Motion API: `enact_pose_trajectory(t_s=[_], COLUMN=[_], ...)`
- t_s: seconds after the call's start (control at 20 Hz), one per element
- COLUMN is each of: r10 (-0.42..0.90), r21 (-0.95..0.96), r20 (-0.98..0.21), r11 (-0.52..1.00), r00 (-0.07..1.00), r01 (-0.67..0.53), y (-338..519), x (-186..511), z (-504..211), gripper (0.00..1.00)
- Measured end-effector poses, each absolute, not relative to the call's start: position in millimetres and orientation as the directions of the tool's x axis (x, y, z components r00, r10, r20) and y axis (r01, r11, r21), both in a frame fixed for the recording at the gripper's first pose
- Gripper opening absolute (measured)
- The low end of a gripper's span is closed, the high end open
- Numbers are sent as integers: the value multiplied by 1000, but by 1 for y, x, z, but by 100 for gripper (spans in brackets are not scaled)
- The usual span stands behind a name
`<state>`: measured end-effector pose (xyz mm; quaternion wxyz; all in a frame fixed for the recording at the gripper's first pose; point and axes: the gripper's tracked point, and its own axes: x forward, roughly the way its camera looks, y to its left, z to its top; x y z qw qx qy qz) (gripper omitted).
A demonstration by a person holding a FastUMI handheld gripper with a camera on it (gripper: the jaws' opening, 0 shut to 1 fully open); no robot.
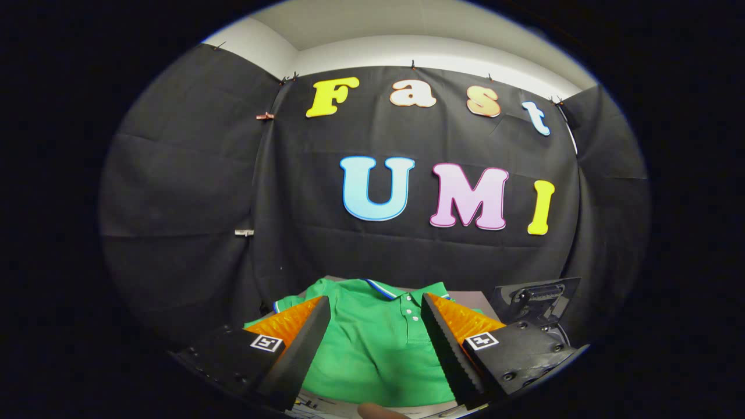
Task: Put the clothes into the washing machine and then close the washing machine lid.
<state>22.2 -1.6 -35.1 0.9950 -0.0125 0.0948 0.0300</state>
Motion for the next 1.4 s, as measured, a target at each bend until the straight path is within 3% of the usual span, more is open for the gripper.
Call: enact_pose_trajectory(t_s=[0.2,0.5,0.65,0.75,0.9,1.0,1.1,1.4], r10=[56,-29,-54,-34,-30,-34,-62,-67], r21=[-22,-14,-51,-4,-67,-82,-64,13], r20=[-328,-483,-669,-699,-720,-698,-696,-768], r11=[998,1000,998,999,997,996,998,993], r00=[943,875,741,715,693,715,716,636], r01=[-67,26,26,44,-26,-33,24,121], y=[-7,-42,-53,-49,-52,-55,-60,-61], x=[43,96,107,108,106,106,99,90], z=[-62,-93,-154,-151,-151,-151,-151,-150], gripper=[98,98,98,100,88,49,18,18])
